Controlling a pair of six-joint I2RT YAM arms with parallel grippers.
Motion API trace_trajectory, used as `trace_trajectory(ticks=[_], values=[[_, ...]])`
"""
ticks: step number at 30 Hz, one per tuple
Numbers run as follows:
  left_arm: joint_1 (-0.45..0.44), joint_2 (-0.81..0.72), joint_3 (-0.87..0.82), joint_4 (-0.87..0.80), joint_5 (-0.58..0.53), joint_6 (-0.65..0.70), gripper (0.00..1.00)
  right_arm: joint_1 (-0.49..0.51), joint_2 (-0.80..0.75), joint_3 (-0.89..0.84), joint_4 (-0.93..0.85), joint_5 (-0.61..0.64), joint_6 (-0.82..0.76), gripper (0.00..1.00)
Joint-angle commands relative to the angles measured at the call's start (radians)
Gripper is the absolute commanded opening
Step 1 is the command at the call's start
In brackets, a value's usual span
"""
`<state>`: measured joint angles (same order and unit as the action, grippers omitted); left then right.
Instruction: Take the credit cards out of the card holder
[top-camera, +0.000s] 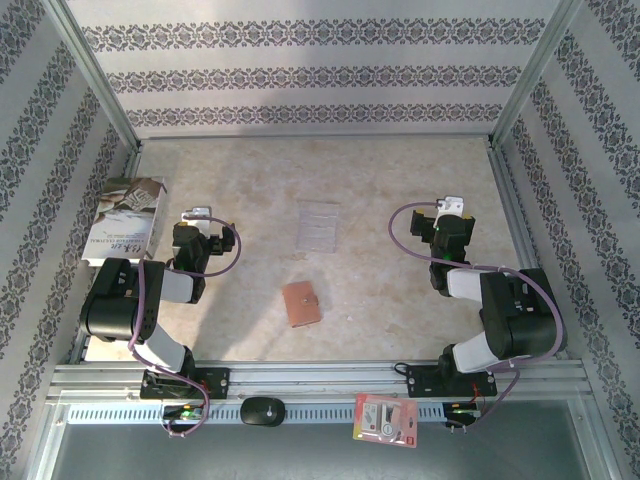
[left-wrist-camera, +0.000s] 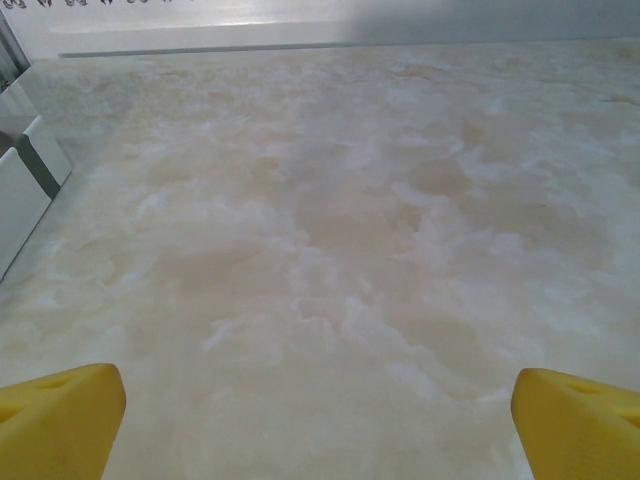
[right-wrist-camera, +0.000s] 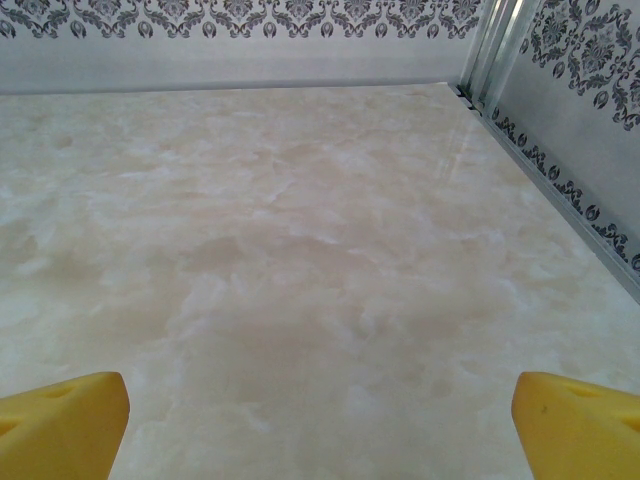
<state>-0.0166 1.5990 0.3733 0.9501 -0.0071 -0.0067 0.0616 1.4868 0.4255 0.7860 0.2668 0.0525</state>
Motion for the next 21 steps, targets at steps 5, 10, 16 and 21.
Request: trace_trajectory(ticks=[5,10,16,21], values=[[0.013,-0.005,0.013,0.004,0.007,0.013,0.99,-0.003,-0.004,0.013,0.009,-0.016,-0.001,0.98],[0.017,-0.005,0.015,0.0,0.003,0.004,0.99,-0.041,-0.006,0.023,-0.013,-0.09,0.023,0.98],[0.006,-0.095,-0.085,0.113,-0.134,-0.025,0.99,-0.034,-0.096,0.077,-0.216,-0.027,0.047,0.98],[-0.046,-0.294,-0.059,-0.103,-0.323,-0.046,0.99,-0.001,-0.186,0.2,-0.528,0.118,0.184,0.98]])
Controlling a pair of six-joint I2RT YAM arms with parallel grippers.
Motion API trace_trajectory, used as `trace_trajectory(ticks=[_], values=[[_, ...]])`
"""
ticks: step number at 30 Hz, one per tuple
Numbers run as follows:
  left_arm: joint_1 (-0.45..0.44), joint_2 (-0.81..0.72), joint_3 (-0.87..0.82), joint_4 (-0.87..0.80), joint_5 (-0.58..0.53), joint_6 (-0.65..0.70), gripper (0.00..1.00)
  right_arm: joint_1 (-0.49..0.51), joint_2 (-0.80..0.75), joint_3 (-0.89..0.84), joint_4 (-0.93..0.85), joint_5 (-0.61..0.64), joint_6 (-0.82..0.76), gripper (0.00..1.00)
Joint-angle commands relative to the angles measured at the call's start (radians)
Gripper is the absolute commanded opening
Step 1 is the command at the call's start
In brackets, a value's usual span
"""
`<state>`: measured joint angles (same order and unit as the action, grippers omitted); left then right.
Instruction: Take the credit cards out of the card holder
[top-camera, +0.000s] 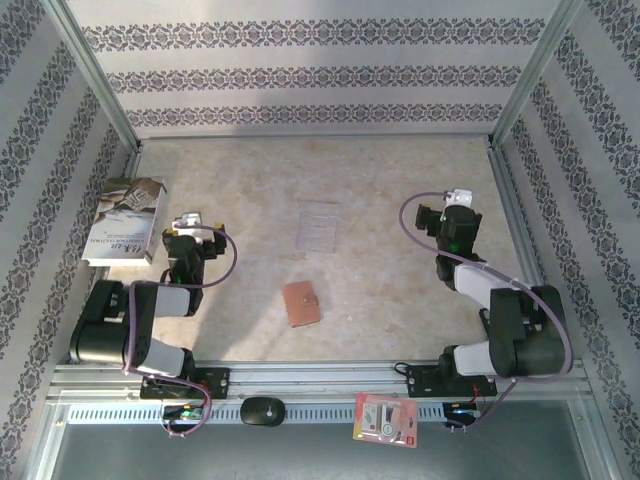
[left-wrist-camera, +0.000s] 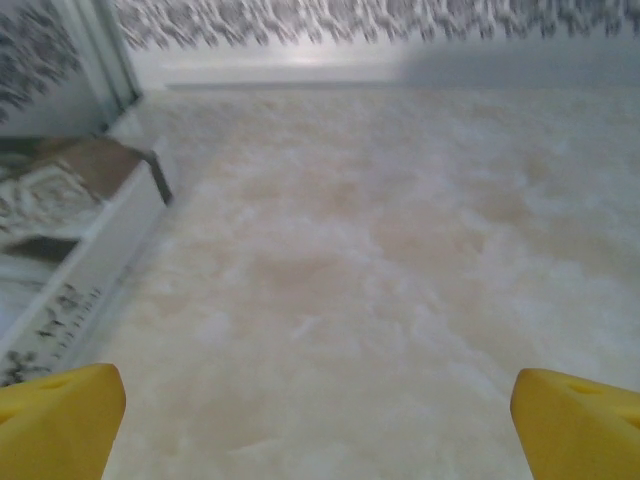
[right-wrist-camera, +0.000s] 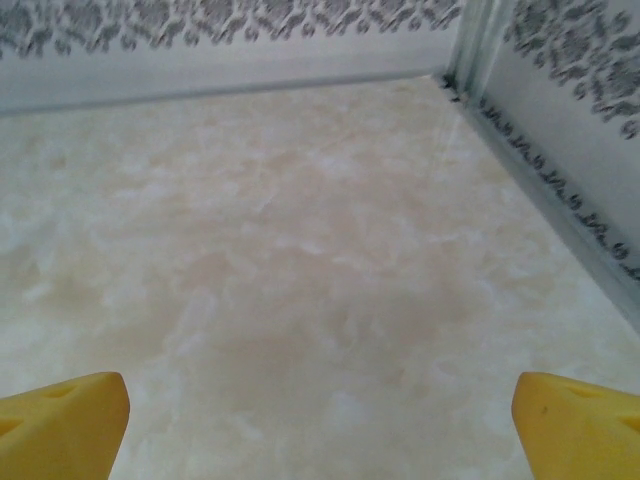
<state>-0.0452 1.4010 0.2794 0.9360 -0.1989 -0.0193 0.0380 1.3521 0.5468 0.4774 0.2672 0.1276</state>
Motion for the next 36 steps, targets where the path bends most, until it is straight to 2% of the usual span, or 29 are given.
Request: trace_trajectory(ticks=[1,3,4,5,6,7,9,10,13,15,17,19,23,26,31,36], values=[[-0.018,-0.145,0.056,-0.178,-0.163,-0.076,0.99,0.052,-0.063,0.097,-0.253,0.18,0.115,0.98],[-0.018,-0.217,0.069,-0.246,-0.248,-0.196,0.99,0.115,-0.075,0.117,-0.263,0.288,0.129,0.98],[-0.018,-0.248,0.061,-0.23,-0.299,-0.282,0.99,0.13,-0.083,0.131,-0.295,0.32,0.201,0.98],[-0.018,-0.288,0.051,-0.234,-0.339,-0.394,0.99,0.127,-0.097,0.142,-0.35,0.297,0.289,0.98],[-0.015,-0.325,0.04,-0.243,-0.363,-0.496,0.99,0.114,-0.119,0.157,-0.439,0.238,0.404,0.98],[-0.008,-0.386,0.035,-0.308,-0.34,-0.62,0.99,0.077,-0.138,0.163,-0.516,0.136,0.538,0.98],[0.038,-0.488,0.068,-0.493,-0.189,-0.82,0.99,-0.01,-0.138,0.114,-0.426,-0.16,0.619,0.98],[0.062,-0.504,0.084,-0.529,-0.089,-0.852,0.99,-0.021,-0.132,0.097,-0.399,-0.222,0.649,0.98],[0.08,-0.487,0.092,-0.434,0.132,-0.883,0.99,0.002,-0.132,0.09,-0.423,-0.271,0.645,0.98],[0.081,-0.453,0.027,-0.151,0.25,-0.898,0.99,0.032,-0.137,0.106,-0.478,-0.314,0.615,0.98],[0.081,-0.446,0.001,-0.045,0.295,-0.984,0.99,0.069,-0.126,0.133,-0.543,-0.372,0.577,0.98],[0.08,-0.474,0.033,-0.155,0.321,-1.042,0.99,0.128,-0.108,0.154,-0.608,-0.407,0.536,0.94],[0.047,-0.521,0.153,-0.508,0.454,-0.921,1.0,0.28,-0.066,0.156,-0.686,-0.411,0.49,0.88],[-0.004,-0.56,0.164,-0.652,0.481,-0.874,1.0,0.4,-0.026,0.164,-0.719,-0.4,0.45,0.8],[-0.139,-0.621,0.097,-0.79,0.46,-0.855,0.92,0.588,0.045,0.219,-0.751,-0.363,0.415,0.76],[-0.355,-0.593,0.023,-0.825,0.359,-0.863,0.91,0.743,0.117,0.261,-0.758,-0.324,0.41,0.75]])
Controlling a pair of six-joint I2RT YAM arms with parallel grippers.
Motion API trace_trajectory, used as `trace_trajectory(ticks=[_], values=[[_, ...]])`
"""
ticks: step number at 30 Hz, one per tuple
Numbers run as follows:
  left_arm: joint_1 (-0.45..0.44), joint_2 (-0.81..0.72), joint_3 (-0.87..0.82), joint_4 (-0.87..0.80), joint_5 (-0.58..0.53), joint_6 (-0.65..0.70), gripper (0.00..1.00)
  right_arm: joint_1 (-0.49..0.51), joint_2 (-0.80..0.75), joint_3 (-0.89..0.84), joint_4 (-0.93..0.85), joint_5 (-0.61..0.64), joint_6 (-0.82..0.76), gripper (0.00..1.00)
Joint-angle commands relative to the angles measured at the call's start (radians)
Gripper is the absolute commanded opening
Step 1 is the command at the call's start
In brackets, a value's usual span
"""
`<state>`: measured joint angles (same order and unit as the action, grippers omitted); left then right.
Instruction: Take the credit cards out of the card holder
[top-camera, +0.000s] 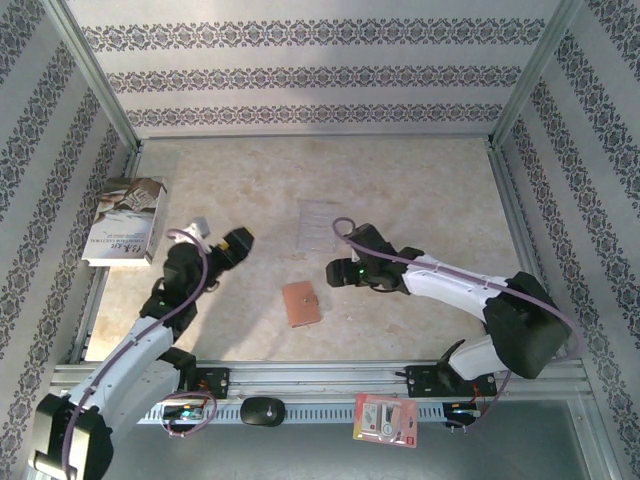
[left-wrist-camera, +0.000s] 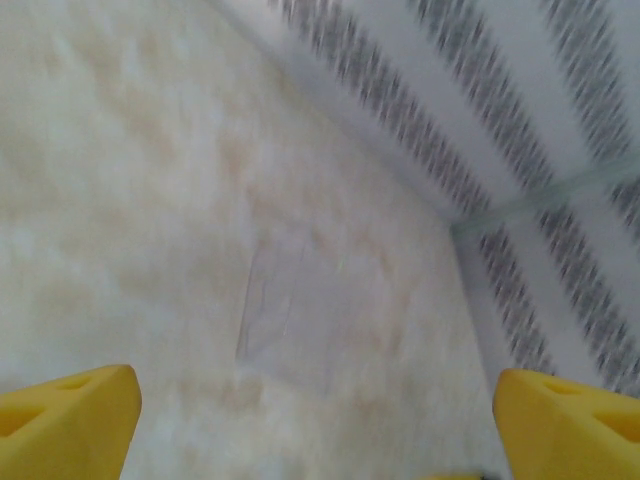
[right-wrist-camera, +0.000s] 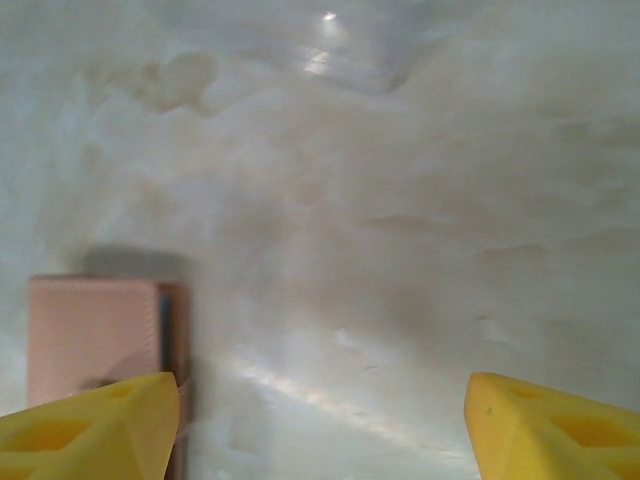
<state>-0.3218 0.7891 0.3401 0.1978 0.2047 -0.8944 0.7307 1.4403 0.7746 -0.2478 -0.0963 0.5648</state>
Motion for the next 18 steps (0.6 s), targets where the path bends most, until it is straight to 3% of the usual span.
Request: trace_trajectory(ticks=[1,10,15,18], values=[[-0.108,0.036,-0.046,-0.082,-0.044,0.002,0.9,0.071,0.037,0.036,-0.031,0.043,-0.03,0.75],[-0.254,0.107,-0.07,-0.136,-0.01,0.015,0.75,0.167,0.039,0.036,-0.08,0.017,-0.065,0.58],[-0.294,0.119,-0.059,-0.166,0.016,0.038,0.74,0.155,-0.024,-0.025,-0.086,0.063,-0.039,0.53],[-0.3,0.136,-0.035,-0.192,0.016,0.056,0.7,0.109,-0.024,-0.011,-0.104,0.101,-0.03,0.44]])
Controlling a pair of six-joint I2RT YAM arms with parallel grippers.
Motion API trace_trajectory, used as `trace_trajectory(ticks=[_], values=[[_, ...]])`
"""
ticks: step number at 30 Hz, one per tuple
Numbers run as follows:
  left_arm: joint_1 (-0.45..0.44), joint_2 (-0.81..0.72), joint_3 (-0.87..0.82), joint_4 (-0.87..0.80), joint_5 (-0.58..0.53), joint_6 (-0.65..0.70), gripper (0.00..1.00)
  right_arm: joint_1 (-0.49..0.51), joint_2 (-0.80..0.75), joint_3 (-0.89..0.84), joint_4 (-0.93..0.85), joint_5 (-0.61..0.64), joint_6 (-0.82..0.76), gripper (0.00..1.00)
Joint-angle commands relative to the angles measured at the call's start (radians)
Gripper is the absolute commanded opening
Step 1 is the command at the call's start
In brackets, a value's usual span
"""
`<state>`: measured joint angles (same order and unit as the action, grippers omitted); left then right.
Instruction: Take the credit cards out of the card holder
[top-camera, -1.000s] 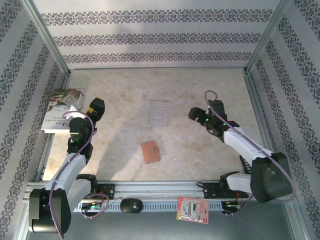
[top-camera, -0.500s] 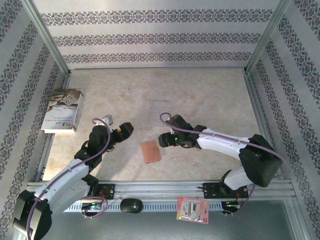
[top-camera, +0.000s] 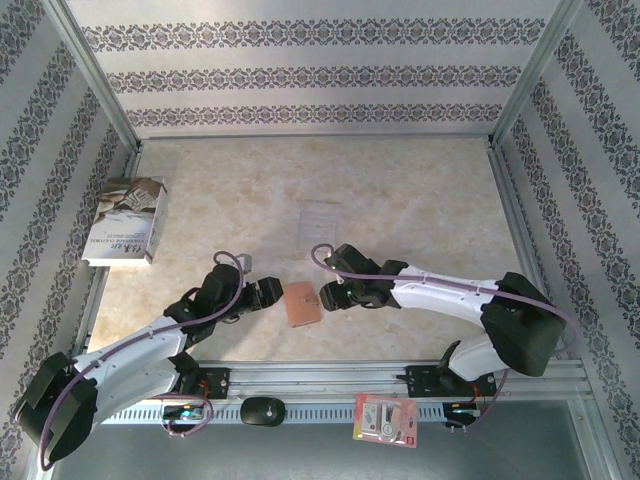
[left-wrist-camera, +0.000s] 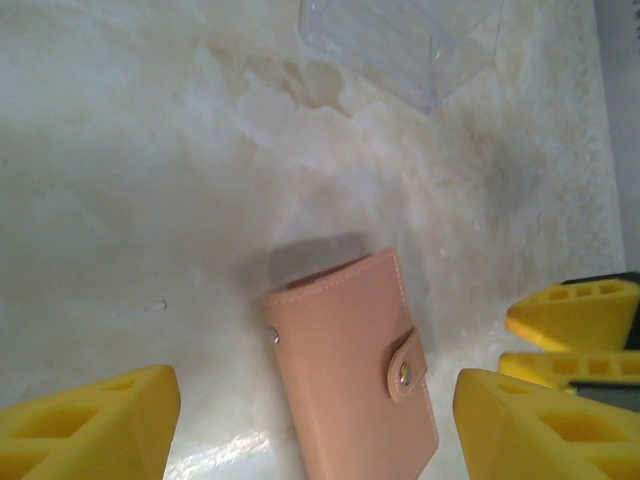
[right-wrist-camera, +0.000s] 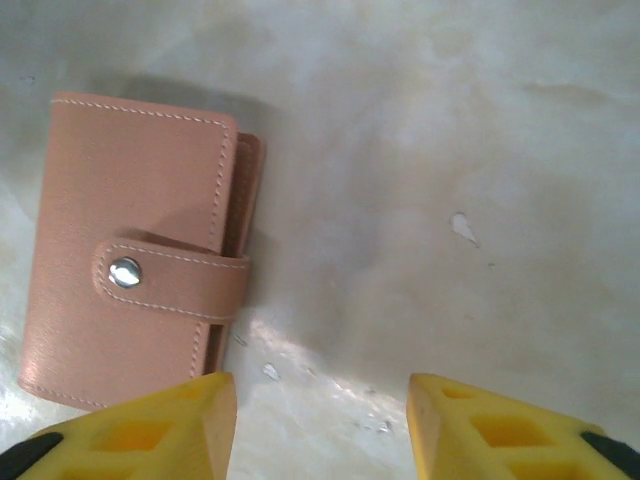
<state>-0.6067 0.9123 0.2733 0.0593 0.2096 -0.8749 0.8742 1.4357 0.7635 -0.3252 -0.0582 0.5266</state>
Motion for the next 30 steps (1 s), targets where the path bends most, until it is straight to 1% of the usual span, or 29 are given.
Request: trace_trajectory(ticks=[1,2,5,9,12,17,25,30], values=[[-0.015,0.021,0.036,-0.058,0.012,0.04,0.69,-0.053,-0.012,0.01,-0.029,0.069,0.007,0.41],[-0.015,0.031,0.039,-0.06,0.016,0.045,0.68,-0.077,-0.003,0.018,-0.02,0.079,0.006,0.38],[-0.015,0.039,0.046,-0.077,0.01,0.045,0.68,-0.151,0.053,0.049,0.033,0.06,-0.015,0.33],[-0.016,0.013,0.047,-0.11,-0.018,0.042,0.73,-0.223,0.161,0.129,0.08,0.018,-0.026,0.3],[-0.015,-0.018,0.043,-0.134,-0.039,0.043,0.75,-0.237,0.234,0.193,0.093,0.009,-0.03,0.3],[-0.015,-0.057,0.041,-0.159,-0.058,0.051,0.78,-0.243,0.307,0.251,0.109,-0.005,-0.017,0.31],[-0.016,-0.053,0.046,-0.165,-0.055,0.07,0.8,-0.26,0.349,0.281,0.148,0.052,0.009,0.31],[-0.016,-0.044,0.053,-0.168,-0.047,0.079,0.8,-0.283,0.377,0.318,0.139,0.08,0.008,0.31]])
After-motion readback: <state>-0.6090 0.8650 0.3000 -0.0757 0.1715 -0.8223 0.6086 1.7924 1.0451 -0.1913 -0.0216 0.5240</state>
